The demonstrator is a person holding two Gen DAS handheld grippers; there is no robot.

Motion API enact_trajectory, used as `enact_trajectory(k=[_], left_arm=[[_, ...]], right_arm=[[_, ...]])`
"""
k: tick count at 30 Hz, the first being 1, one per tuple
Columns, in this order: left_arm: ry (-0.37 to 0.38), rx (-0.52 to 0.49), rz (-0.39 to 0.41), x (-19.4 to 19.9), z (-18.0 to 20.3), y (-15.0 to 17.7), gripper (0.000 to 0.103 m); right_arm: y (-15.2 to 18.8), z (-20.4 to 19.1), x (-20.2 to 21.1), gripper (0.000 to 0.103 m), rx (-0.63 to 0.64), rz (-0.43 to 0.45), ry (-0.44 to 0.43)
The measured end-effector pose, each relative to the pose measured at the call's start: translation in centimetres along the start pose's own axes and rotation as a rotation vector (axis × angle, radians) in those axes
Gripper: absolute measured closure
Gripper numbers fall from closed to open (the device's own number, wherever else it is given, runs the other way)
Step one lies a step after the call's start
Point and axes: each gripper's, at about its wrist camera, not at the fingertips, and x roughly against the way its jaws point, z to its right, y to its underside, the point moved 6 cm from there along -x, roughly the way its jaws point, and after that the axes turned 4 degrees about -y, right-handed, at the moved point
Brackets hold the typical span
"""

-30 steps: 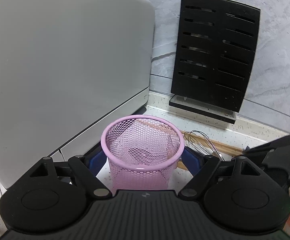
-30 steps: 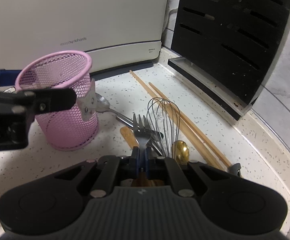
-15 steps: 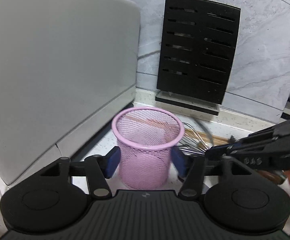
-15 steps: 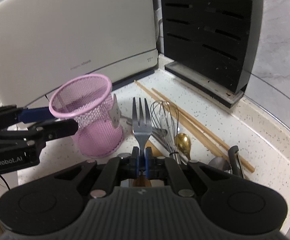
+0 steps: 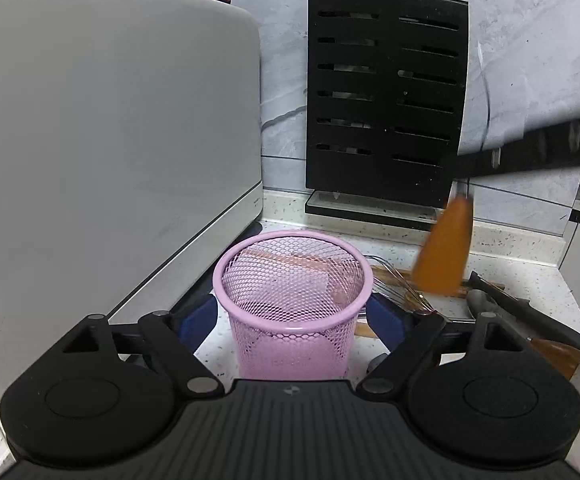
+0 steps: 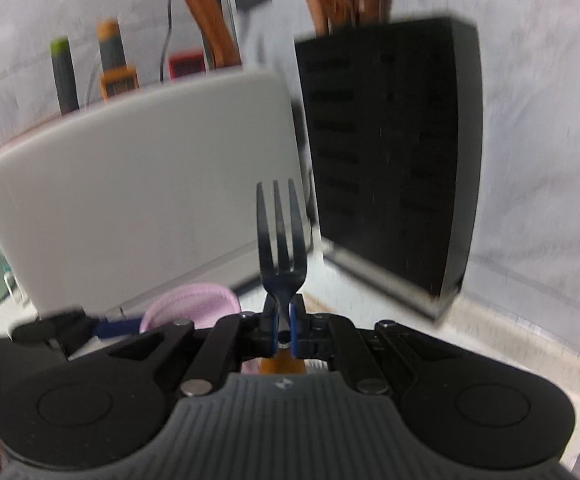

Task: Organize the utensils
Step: 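Lift the fork with the right tool and lower it handle-first into the pink cup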

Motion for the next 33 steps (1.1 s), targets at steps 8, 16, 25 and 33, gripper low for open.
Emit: enact_trajectory(k=[8,16,25,33], left_arm=[[-0.002,-0.005,-0.008,-0.8,0.2,0.1,0.004],[-0.002,-0.017,0.006,-0.4,0.3,0.2,0.004],[0.003,-0.052,0.014,0.3,0.5,0.6,0.003],[0.072,-0.106,0.005,2.9,0.9,1.9,0.004]], right_arm=[[-3.0,-3.4,-1.3,0.101,0.027,0.073,-0.115],[0.3,-4.1,-5.4,0.101,0.033,-0.072,-0.185],[1.7,-4.0,-5.4,0.101,-0.092,-0.157,-0.299],[3.0,-4.2,-3.8,0.101,-0.149,-0.231,-0.353]])
